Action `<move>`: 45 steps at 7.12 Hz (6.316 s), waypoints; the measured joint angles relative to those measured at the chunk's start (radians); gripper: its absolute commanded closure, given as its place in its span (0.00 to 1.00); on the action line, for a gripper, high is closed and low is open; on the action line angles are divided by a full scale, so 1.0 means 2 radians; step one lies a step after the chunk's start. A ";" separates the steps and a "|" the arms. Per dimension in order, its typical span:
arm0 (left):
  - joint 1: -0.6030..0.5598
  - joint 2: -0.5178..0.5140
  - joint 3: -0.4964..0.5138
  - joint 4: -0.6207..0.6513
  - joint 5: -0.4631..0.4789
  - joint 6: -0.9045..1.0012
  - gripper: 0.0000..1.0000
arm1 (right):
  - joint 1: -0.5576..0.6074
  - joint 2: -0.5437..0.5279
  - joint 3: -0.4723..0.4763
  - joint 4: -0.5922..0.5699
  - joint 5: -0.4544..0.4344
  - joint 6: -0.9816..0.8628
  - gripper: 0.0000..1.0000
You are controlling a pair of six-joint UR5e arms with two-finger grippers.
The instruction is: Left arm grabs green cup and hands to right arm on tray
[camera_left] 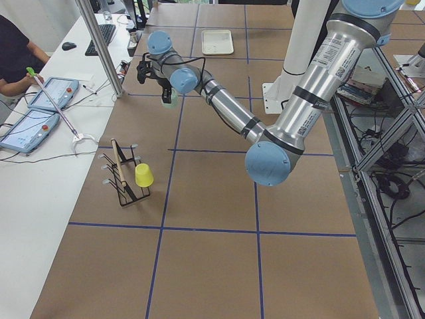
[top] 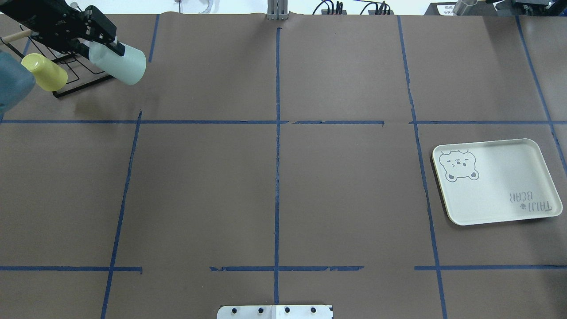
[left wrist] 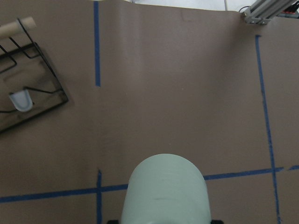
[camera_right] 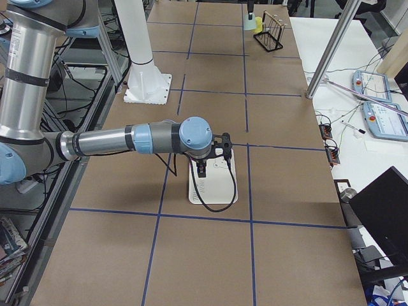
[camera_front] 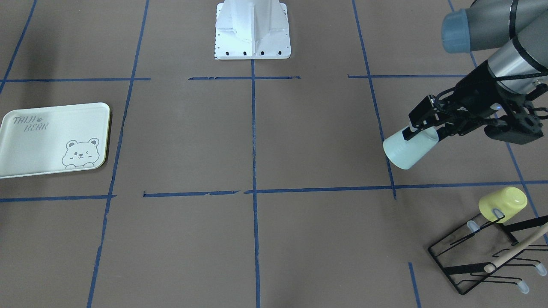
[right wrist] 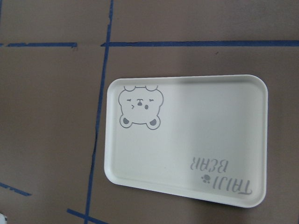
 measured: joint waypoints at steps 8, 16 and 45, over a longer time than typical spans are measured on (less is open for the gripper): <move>0.140 -0.018 0.025 -0.220 0.106 -0.235 0.96 | -0.060 0.163 -0.134 0.225 -0.071 0.192 0.00; 0.192 -0.020 0.096 -0.586 0.164 -0.526 0.96 | -0.263 0.187 -0.170 0.810 -0.130 0.889 0.01; 0.336 -0.054 0.089 -0.801 0.267 -0.736 0.00 | -0.513 0.300 -0.169 1.087 -0.419 1.078 1.00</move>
